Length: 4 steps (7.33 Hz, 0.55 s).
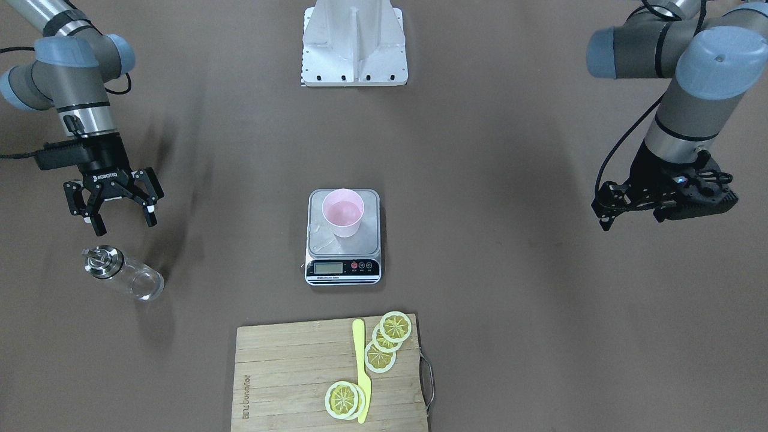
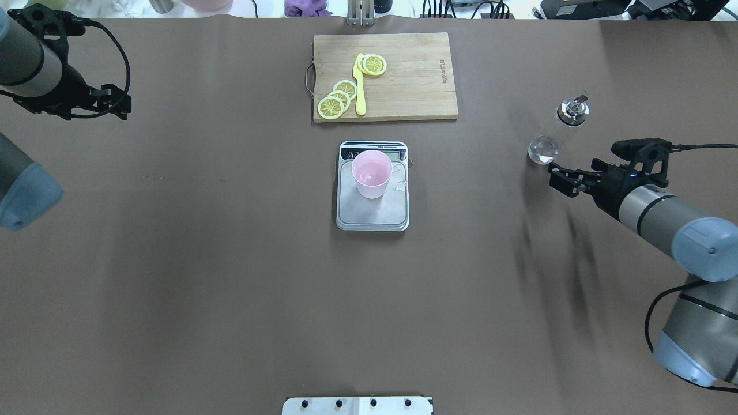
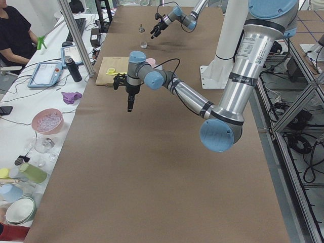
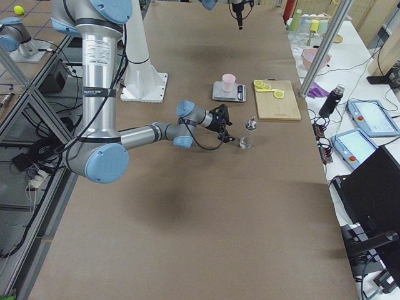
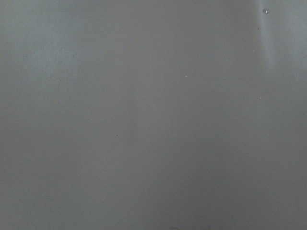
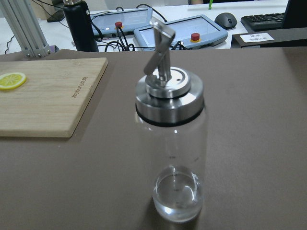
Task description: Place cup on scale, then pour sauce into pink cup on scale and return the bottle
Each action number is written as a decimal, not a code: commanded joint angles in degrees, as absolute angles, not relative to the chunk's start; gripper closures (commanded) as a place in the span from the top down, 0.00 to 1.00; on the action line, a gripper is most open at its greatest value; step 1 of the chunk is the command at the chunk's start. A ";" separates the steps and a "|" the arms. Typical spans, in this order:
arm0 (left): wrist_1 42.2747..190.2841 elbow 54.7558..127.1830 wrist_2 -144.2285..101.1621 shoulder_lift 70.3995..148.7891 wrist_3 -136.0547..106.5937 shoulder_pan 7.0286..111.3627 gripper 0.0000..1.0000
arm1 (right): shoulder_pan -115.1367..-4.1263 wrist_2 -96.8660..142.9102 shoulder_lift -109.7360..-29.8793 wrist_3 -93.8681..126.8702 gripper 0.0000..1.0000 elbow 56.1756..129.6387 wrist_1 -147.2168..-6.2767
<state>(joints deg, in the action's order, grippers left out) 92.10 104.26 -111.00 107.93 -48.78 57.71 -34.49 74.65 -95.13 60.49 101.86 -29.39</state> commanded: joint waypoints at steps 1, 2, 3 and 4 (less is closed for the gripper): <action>92.11 104.41 -111.09 107.41 -48.69 57.83 0.98 | -42.47 88.24 -99.41 58.90 1.00 110.54 -38.00; 92.11 104.59 -111.09 107.40 -48.69 57.92 0.98 | -53.41 102.69 -96.71 53.93 1.00 111.44 -44.67; 92.11 104.85 -111.44 107.84 -48.69 58.53 0.98 | -62.14 111.62 -94.77 45.18 1.00 110.84 -50.57; 92.20 105.38 -111.53 107.93 -48.08 59.14 0.98 | -68.49 117.97 -92.75 35.26 1.00 108.57 -57.15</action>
